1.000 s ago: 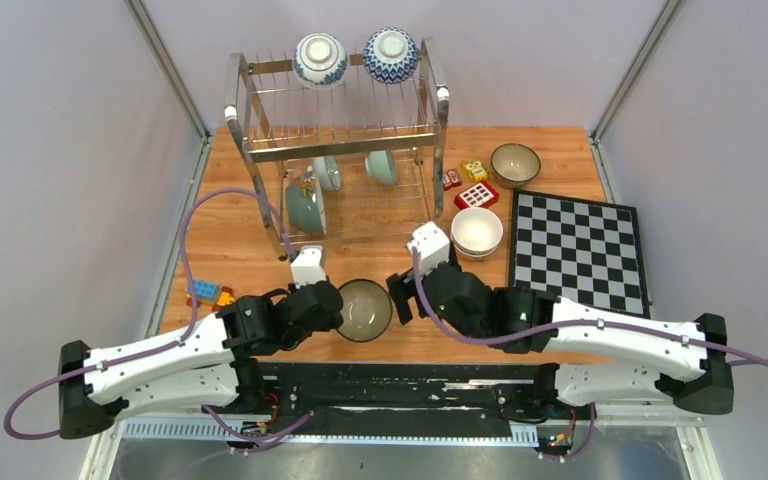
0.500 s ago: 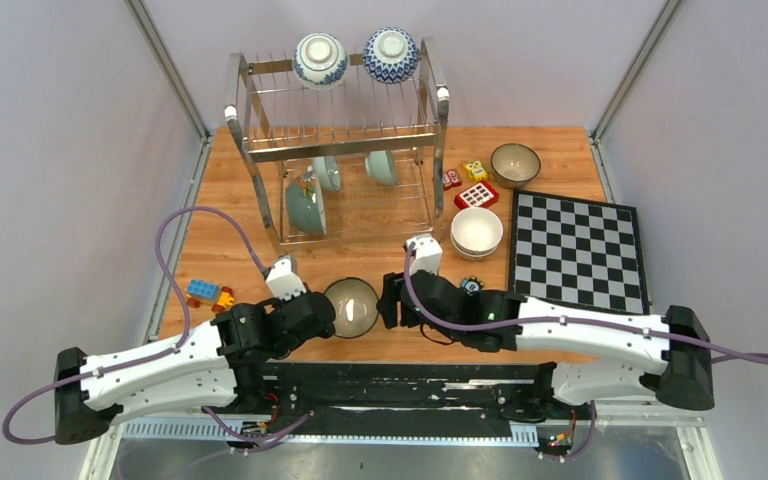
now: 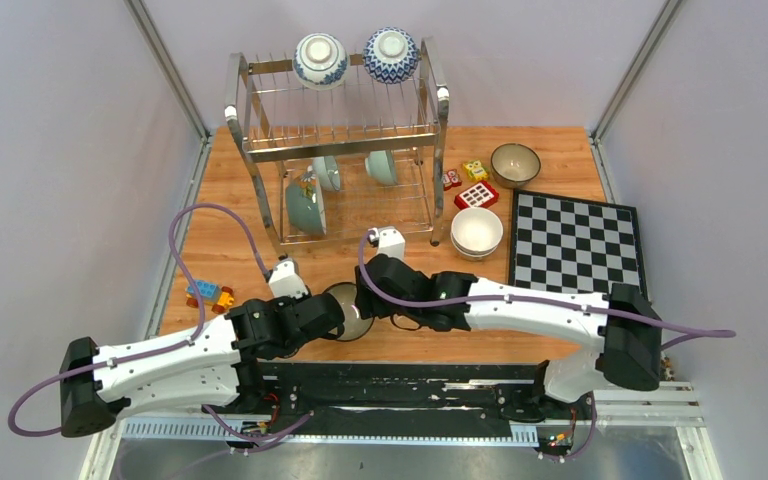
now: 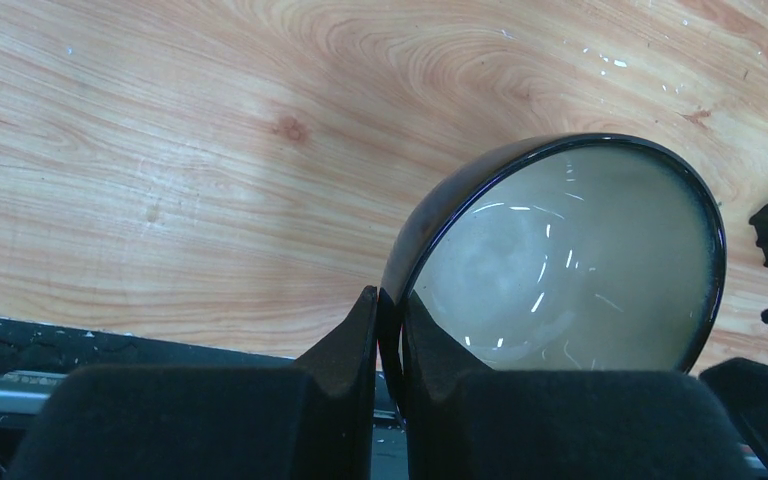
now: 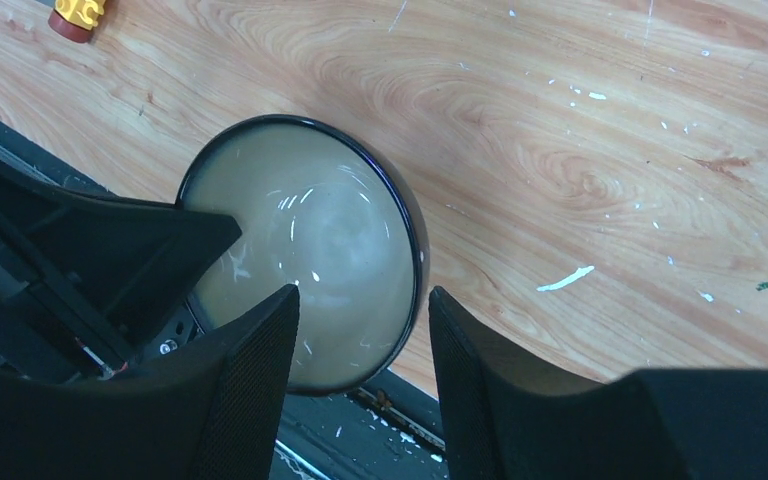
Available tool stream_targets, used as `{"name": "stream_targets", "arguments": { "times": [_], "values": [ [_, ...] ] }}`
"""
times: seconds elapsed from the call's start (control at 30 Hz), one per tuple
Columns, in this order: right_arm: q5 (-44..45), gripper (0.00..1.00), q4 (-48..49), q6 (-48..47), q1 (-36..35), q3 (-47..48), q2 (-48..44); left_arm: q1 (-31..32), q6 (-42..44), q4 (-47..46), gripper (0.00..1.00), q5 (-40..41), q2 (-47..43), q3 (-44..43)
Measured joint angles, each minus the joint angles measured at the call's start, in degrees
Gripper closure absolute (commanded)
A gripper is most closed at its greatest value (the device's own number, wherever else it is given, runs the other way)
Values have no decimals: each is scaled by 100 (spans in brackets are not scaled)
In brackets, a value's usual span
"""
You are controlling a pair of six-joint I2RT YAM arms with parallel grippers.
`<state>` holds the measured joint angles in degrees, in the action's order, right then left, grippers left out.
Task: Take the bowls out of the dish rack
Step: Place the bowl with the bowl.
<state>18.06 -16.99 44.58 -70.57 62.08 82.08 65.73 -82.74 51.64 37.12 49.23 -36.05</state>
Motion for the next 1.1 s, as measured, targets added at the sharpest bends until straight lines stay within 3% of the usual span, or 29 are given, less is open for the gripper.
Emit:
{"name": "stream_targets", "arguments": {
  "times": [0.23, 0.5, 1.1],
  "values": [
    [-103, 54, -105, -225, 61, 216, 350, 0, 0, -2, 100, 15, -37, 0],
    [-116, 55, -299, -372, 61, 358, 671, 0, 2, -2, 100, 50, -76, 0],
    [-188, 79, -407, -448, 129, 409, 986, 0, 48, -11, 100, 61, -140, 0]
  ]
}}
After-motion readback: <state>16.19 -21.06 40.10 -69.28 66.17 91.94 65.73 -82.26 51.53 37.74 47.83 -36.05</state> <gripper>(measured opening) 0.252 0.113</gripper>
